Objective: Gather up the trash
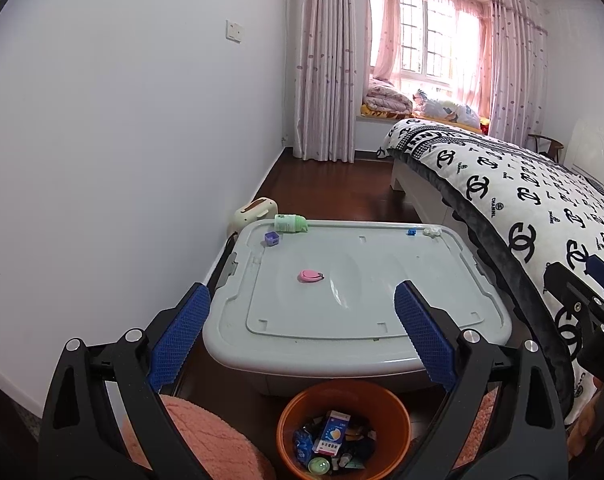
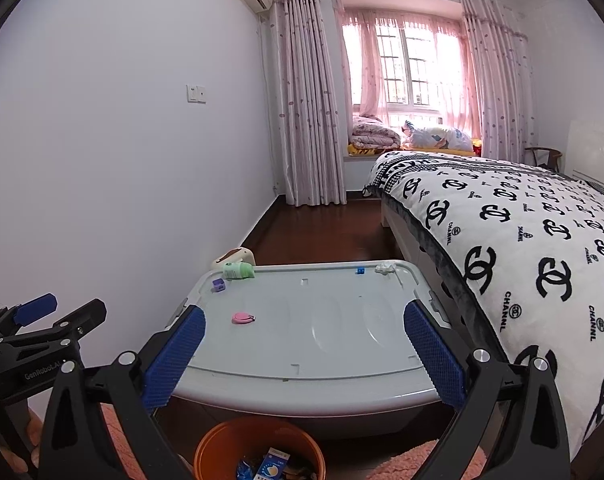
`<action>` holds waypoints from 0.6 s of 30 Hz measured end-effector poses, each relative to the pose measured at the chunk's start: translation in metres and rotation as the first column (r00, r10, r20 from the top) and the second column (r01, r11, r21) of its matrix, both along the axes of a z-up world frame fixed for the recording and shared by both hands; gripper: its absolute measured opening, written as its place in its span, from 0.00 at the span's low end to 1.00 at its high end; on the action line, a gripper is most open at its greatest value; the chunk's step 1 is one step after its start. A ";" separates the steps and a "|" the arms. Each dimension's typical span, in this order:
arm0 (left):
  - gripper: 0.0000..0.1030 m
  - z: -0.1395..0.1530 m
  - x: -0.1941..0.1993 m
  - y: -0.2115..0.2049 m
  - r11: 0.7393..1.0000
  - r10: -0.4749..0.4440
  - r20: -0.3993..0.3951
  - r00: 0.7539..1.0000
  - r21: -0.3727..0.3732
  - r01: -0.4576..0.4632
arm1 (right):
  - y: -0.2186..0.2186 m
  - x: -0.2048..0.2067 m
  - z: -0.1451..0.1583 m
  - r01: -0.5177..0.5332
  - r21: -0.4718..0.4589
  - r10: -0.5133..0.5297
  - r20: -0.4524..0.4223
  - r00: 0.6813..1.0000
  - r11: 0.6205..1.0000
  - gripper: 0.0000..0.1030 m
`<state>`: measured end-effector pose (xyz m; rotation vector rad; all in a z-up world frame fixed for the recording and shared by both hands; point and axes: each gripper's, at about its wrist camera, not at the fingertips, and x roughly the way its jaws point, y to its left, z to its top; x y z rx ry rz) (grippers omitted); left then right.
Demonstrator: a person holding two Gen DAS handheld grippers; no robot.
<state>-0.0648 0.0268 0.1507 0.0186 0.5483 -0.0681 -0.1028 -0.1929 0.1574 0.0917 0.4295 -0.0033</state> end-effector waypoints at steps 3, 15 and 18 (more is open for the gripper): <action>0.88 -0.001 0.000 0.000 1.000 -0.001 -0.001 1.000 0.001 0.001 | 0.000 0.000 0.000 0.002 -0.002 -0.002 -0.001 1.000 1.000 0.96; 0.88 -0.002 -0.001 -0.002 1.000 -0.007 -0.002 1.000 0.017 0.007 | 0.001 0.000 -0.002 0.002 -0.008 -0.002 -0.009 1.000 1.000 0.95; 0.88 -0.002 -0.001 -0.002 1.000 -0.005 -0.004 1.000 0.018 0.005 | 0.002 0.000 -0.003 0.003 -0.009 -0.003 -0.010 1.000 1.000 0.95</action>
